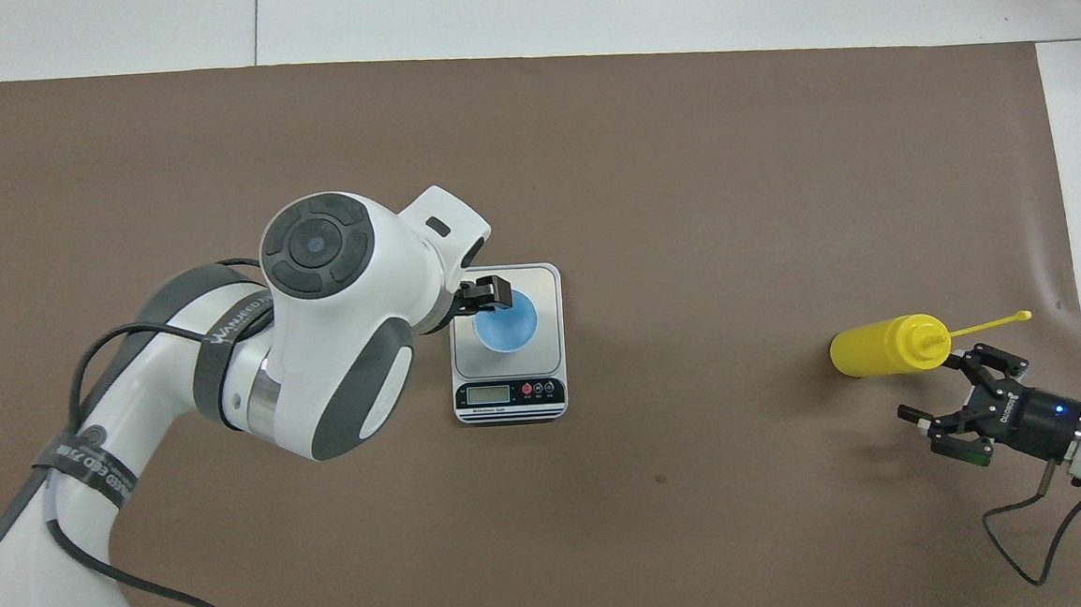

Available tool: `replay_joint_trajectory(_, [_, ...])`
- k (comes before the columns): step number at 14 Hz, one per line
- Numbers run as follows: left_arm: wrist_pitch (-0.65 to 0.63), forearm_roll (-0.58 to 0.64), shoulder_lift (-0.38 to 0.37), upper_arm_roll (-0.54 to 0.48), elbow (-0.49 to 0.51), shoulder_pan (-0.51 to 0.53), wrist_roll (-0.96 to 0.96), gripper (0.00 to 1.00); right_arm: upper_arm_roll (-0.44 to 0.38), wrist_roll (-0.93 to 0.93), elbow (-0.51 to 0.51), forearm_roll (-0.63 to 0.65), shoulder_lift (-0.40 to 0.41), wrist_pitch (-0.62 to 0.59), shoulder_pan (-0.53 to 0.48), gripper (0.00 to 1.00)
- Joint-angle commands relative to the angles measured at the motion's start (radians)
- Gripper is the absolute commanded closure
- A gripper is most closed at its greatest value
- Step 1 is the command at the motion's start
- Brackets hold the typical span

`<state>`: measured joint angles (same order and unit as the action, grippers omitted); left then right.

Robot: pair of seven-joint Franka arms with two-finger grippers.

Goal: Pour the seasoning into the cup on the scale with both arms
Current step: 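Release the cup and withdraw the left gripper while the right grasps the bottle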

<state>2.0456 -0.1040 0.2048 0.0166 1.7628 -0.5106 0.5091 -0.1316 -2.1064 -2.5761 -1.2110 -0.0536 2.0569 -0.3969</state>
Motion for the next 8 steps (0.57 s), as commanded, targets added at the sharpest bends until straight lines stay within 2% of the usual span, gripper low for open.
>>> replay_joint_trajectory(1, [-0.076,0.035,-0.024,0.003,-0.034,0.062,-0.009,0.0,0.004,-0.061,-0.007,-0.105,0.029,-0.006,0.039,0.0])
replay_joint_trajectory(3, [-0.099,0.049,-0.048,0.005,-0.033,0.111,-0.023,0.0,0.007,-0.115,0.005,-0.174,0.06,0.009,0.088,0.0])
replay_joint_trajectory(8, [-0.197,0.049,-0.139,0.005,-0.022,0.254,-0.239,0.0,0.009,-0.119,0.022,-0.265,0.08,0.064,0.141,0.0])
